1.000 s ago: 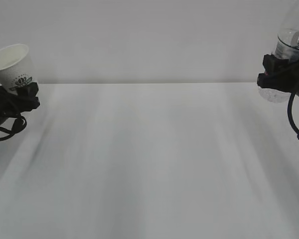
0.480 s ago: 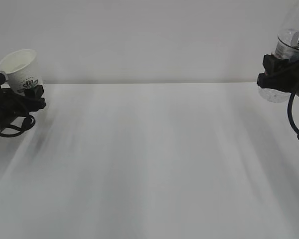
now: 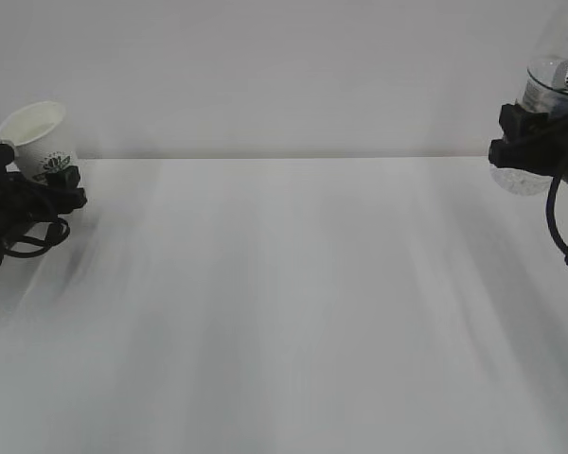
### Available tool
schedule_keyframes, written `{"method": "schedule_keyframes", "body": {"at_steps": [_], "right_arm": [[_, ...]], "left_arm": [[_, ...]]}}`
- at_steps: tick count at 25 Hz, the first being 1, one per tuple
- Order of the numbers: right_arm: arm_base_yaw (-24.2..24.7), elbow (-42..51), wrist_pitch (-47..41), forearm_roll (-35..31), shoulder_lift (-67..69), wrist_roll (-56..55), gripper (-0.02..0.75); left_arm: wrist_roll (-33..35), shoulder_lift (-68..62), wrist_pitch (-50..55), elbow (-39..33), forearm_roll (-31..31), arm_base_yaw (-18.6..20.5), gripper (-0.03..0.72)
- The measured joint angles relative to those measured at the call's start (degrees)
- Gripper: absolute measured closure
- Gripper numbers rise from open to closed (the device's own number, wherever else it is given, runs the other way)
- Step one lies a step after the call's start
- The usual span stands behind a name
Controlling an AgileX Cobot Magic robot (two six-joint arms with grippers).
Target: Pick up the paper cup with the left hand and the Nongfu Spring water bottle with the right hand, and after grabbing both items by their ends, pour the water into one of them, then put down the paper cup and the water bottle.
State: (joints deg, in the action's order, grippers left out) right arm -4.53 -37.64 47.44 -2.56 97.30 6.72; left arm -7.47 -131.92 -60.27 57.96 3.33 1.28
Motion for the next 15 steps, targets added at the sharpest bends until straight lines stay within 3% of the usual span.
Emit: {"method": "schedule_keyframes", "body": {"at_steps": [15], "right_arm": [[0.0,0.0,0.0,0.0,0.0,0.0,0.34]], "left_arm": [[-0.52,-3.03,-2.32,0.44,-0.85,0.0,0.237]]}}
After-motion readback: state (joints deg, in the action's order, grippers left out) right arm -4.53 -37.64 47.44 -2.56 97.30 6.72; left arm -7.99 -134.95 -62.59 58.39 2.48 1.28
